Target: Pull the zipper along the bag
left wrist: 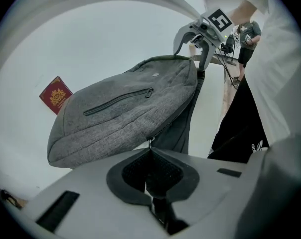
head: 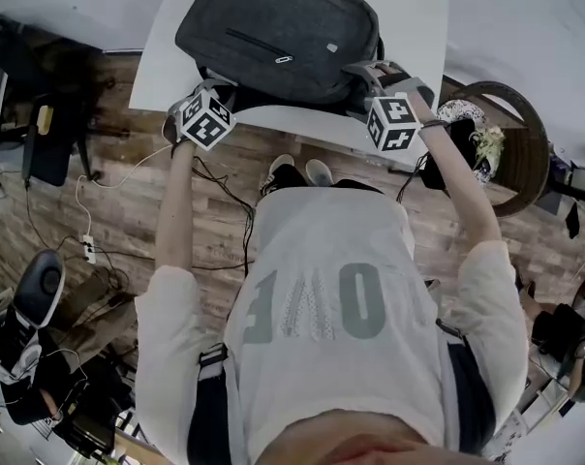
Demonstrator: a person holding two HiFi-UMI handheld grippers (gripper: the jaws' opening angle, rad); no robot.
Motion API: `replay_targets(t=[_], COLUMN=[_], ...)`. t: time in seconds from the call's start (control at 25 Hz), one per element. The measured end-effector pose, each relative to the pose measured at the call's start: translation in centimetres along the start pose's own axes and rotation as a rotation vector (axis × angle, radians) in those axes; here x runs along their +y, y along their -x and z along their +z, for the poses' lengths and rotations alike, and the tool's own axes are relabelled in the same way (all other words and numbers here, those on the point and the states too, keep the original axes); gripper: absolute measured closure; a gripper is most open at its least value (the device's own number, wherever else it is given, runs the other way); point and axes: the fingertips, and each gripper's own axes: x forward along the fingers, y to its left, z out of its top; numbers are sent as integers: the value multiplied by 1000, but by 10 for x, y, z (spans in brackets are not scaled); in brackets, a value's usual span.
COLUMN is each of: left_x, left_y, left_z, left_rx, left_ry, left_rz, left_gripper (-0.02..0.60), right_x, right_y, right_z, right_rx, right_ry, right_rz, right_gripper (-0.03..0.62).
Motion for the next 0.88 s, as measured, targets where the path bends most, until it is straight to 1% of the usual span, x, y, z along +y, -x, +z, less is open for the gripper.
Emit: replay_targets(t=[0.08, 0.2, 0.28, 0.4, 0.52, 0.72, 0.8, 0.88], left_x=[0, -1, -3, -8, -7, -6, -12, -22], left_y=[1, 1, 1, 0, -1, 1, 0, 0], left_z=[0, -2, -2, -1, 0, 2, 5, 12], left_rx=[14, 24, 27, 25, 30, 22, 12, -2], left_ry=[-22, -31, -32, -11, 24, 99, 129, 143], left_rz=[3, 8, 5, -2, 2, 3, -4, -14], left_gripper=[554, 554, 554, 555, 554, 554, 554, 554], right_x=[0, 5, 10, 10, 10, 4, 3, 2], right_y=[-9, -26, -35, -39, -42, -48, -50, -51], right_z=[2, 6, 6, 4, 3, 5, 6, 6], right_rx=[9, 17, 33, 38, 36, 17, -1, -19], right_ry=[67, 135, 146, 137, 104, -8, -53, -83], right_rz=[38, 113, 167, 220, 259, 286, 298, 310], right_gripper=[223, 223, 223, 223, 224, 227, 233, 237])
